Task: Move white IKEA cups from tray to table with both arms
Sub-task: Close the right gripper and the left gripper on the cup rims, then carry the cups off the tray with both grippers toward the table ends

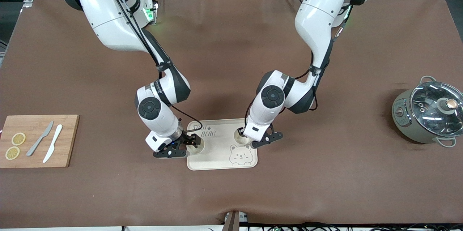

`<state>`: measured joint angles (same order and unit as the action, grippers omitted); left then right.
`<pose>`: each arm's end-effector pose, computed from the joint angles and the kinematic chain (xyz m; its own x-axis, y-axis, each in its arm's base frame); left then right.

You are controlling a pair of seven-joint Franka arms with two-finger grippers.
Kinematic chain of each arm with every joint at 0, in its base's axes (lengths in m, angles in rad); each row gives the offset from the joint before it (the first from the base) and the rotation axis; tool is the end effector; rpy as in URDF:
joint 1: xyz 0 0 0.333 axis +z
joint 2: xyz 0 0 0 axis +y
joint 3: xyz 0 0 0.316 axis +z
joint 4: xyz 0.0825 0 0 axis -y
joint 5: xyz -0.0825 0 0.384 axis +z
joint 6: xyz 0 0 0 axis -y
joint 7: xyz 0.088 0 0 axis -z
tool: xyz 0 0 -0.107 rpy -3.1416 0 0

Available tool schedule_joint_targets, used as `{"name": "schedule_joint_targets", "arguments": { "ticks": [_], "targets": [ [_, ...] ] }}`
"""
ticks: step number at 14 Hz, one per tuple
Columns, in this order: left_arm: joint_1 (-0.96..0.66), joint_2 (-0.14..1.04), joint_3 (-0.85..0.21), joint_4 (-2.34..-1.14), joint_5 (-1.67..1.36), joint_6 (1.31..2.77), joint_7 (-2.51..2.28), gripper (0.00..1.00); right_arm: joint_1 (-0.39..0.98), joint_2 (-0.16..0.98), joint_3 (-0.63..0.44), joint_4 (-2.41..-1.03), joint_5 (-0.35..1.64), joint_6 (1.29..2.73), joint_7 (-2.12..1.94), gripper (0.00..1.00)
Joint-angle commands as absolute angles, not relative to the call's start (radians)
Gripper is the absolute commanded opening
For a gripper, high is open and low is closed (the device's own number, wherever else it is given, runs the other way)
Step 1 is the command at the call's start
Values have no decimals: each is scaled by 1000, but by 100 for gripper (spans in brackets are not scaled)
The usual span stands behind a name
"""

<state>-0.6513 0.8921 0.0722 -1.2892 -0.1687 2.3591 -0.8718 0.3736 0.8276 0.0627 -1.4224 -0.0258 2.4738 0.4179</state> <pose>0.6314 -0.4328 0.2260 0.9295 0.3654 0.0506 0.3505 -0.9175 0.1878 0.6828 0.3072 0.2251 0.9811 0.0000 0.1936 0.0225 -0.9932 -0.1145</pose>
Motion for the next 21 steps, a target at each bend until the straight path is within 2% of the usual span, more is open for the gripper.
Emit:
{"name": "schedule_joint_targets", "arguments": {
  "ticks": [1, 5, 7, 9, 14, 17, 21],
  "targets": [
    [-663, 896, 89, -1273, -173, 2365, -893, 0, 387, 850, 52, -1402, -44, 2496, 442, 100],
    [-661, 873, 106, -1272, -173, 2358, -894, 0, 385, 850, 52, -1402, -44, 2496, 439, 97],
    [-660, 841, 120, -1273, -173, 2355, -894, 0, 384, 850, 52, -1401, -43, 2494, 439, 64],
    [-649, 806, 120, -1275, -175, 2336, -893, 0, 383, 851, 52, -1401, -41, 2493, 439, 40],
    [-646, 762, 179, -1278, -60, 2175, -894, 0, 383, 854, 52, -1401, -38, 2493, 440, 1],
    [-617, 735, 202, -1284, -55, 2102, -885, 0, 382, 856, 52, -1401, -38, 2494, 442, 0],
    [-543, 712, 202, -1287, -51, 2079, -818, 0, 382, 856, 52, -1396, -35, 2491, 440, 0]
  ]
}}
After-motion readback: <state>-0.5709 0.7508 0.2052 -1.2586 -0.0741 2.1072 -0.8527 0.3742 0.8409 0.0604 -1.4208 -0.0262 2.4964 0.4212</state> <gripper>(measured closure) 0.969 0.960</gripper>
